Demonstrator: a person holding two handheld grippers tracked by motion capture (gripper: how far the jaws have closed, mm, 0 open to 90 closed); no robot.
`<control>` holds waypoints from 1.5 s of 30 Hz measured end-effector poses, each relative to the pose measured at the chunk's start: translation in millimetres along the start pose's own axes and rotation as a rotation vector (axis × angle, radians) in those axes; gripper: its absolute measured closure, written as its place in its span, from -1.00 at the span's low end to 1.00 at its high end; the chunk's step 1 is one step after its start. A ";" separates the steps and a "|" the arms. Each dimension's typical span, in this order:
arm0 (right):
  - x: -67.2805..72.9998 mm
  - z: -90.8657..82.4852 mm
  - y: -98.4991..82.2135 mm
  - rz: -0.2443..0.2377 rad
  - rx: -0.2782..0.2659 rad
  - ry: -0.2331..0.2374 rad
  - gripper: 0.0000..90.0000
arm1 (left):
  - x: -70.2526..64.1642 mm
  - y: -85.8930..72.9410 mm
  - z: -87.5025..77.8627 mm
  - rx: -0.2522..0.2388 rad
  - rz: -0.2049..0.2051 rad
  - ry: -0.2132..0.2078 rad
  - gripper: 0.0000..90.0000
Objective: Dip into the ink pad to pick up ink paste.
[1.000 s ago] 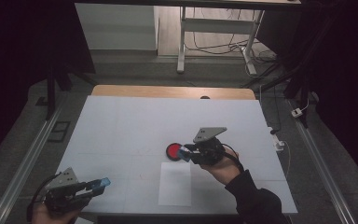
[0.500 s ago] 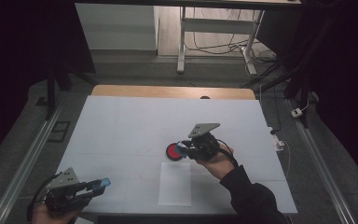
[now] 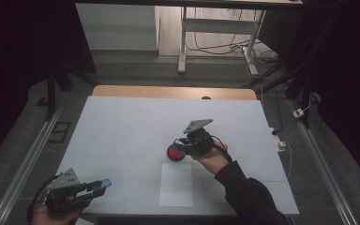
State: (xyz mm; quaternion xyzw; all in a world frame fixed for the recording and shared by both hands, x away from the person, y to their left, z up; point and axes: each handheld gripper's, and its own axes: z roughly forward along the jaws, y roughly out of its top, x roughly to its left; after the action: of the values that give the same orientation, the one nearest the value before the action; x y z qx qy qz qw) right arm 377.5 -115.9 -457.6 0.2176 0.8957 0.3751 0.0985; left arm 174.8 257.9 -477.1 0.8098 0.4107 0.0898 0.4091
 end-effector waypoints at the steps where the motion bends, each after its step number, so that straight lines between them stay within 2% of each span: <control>1: -1.3 3.5 0.1 0.001 0.011 -0.006 0.55 | 0.0 0.0 0.1 0.001 -0.001 0.001 0.53; 11: -9.4 19.1 -1.9 0.013 0.044 -0.016 0.55 | -0.1 0.3 0.7 0.006 0.001 0.000 0.53; 31: -12.6 32.4 -0.5 0.025 0.086 -0.019 0.56 | -0.5 0.6 1.3 0.013 0.006 0.002 0.53; 35: -17.2 33.0 -1.2 0.057 0.081 0.004 0.57 | -0.5 0.7 1.4 0.014 0.004 0.003 0.53; 41: -27.5 33.2 -3.9 0.128 0.067 0.054 0.57 | -0.4 0.7 1.5 0.015 0.003 0.003 0.52; 45: -29.1 33.7 -4.1 0.137 0.064 0.060 0.57 | -0.2 0.7 1.6 0.016 0.003 0.003 0.53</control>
State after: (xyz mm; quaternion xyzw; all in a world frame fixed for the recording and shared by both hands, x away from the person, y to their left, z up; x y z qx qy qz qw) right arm 413.5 -110.8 -483.7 0.2702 0.8928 0.3583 0.0388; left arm 175.8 256.5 -477.6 0.8136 0.4109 0.0880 0.4018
